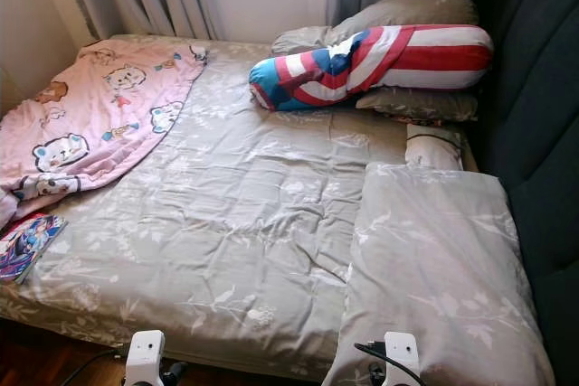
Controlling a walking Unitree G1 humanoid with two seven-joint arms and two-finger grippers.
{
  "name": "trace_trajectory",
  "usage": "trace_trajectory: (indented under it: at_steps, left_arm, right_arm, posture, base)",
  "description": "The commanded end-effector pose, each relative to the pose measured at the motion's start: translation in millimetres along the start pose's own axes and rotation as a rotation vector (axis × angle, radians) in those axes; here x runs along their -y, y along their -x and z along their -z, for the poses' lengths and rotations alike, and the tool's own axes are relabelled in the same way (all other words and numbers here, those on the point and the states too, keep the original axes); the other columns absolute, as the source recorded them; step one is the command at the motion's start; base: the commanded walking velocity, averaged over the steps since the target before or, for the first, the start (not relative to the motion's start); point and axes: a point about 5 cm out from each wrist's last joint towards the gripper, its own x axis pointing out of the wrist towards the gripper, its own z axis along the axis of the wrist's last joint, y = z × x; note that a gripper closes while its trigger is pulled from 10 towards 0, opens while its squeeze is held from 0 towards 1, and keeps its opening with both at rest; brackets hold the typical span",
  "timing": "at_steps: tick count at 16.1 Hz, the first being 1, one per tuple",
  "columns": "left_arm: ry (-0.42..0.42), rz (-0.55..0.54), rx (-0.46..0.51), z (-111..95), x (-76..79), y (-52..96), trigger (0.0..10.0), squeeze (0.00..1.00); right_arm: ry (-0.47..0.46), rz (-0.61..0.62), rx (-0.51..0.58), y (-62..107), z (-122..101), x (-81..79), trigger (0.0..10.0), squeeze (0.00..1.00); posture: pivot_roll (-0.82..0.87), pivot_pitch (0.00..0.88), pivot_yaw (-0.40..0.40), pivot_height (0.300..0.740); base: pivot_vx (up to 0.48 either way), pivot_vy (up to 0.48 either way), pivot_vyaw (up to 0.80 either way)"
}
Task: Clean up the room
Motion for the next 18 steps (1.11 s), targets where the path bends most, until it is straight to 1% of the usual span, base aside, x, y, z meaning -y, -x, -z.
trace_trajectory:
  at_steps: [1,8,15,18]
  left_arm:
    - [0.007,-0.011,-0.023,5.9,-3.6,1.7,10.0,0.0]
    - [0.003,-0.007,-0.018,3.2,-1.6,0.6,10.0,0.0]
    - [0.009,-0.009,-0.023,5.8,-4.4,1.8,10.0,0.0]
    - [0.008,-0.009,-0.025,5.8,-4.0,1.7,10.0,0.0]
  right_arm:
    - [-0.011,-0.002,-0.007,0.3,2.1,-0.9,10.0,0.0]
    - [-0.001,-0.019,-0.011,-0.2,1.6,-5.8,10.0,0.0]
    - [-0.011,-0.012,-0.016,0.5,4.5,-4.5,10.0,0.0]
    - [-0.012,-0.01,-0.017,0.6,4.7,-4.2,10.0,0.0]
  posture:
    - [0.01,0.058,0.007,0.74]
    - [0.01,0.07,0.01,0.74]
    - [0.01,0.078,0.009,0.74]
    - [0.01,0.078,0.009,0.74]
  base:
    - [0.0,0.0,0.0]
    - [0.0,0.0,0.0]
    - [0.0,0.266,0.0]
    - [0.0,0.354,0.0]
